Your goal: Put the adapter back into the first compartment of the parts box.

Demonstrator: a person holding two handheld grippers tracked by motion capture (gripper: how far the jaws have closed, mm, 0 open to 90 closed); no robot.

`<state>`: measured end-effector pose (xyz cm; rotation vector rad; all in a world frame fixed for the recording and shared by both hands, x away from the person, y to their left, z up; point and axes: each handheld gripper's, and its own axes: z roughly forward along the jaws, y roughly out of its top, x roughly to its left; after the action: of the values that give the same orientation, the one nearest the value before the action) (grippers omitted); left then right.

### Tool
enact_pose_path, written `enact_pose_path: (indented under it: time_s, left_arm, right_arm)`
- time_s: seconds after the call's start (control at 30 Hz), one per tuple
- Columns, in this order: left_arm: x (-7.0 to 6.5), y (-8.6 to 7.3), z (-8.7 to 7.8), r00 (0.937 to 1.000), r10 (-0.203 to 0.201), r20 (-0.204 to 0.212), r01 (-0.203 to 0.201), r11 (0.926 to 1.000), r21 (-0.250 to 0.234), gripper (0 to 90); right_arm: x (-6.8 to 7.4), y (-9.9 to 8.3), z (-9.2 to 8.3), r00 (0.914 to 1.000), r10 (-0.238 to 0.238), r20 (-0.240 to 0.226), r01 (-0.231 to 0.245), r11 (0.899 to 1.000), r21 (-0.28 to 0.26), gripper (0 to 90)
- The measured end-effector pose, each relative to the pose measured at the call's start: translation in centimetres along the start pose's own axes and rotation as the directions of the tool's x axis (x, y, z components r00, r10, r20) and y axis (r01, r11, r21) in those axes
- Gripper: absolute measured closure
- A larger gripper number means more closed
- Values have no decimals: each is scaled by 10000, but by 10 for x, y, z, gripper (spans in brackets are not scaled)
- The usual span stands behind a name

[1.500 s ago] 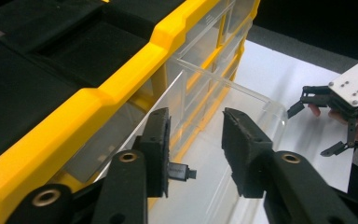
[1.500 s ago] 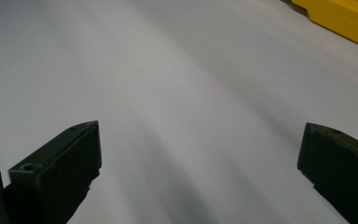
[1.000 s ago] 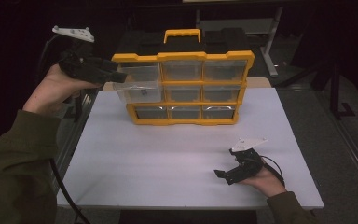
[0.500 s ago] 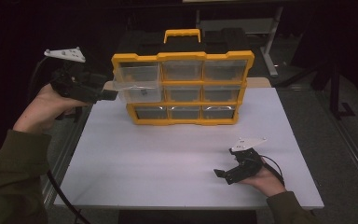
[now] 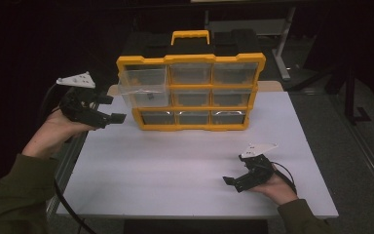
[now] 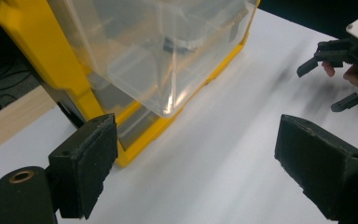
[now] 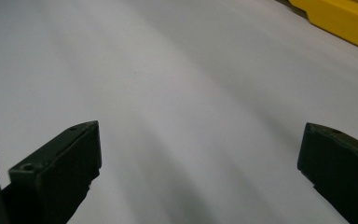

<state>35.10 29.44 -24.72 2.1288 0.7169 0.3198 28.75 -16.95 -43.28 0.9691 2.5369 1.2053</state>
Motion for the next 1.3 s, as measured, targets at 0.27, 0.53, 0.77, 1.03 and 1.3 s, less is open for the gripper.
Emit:
enact_pose_path:
  time_s: [0.27, 0.53, 0.77, 1.03, 1.3]
  left_arm:
    - [-8, -20, 19, 10000, -24, 91, 25, 10000, -85, 128]
    - [-15, -44, 40, 9999, -114, 89, 113, 9999, 56, 127]
    - [-23, -63, 59, 9999, -160, 53, 160, 9999, 62, 95]
    - [-33, -80, 77, 9996, -181, 221, 179, 9998, 100, 33]
    - [-42, -94, 90, 9989, -366, 294, 371, 9992, -166, 0]
  right_arm:
    - [0, 0, 0, 10000, 2, 13, -2, 10000, -12, 0]
    - [0, 0, 0, 10000, -36, -4, 36, 10000, -21, 0]
    - [0, 0, 0, 10000, -9, -11, 9, 10000, -3, 0]
    - [0, 0, 0, 10000, -27, -9, 27, 10000, -21, 0]
    - [0, 0, 0, 10000, -44, -4, 44, 10000, -21, 0]
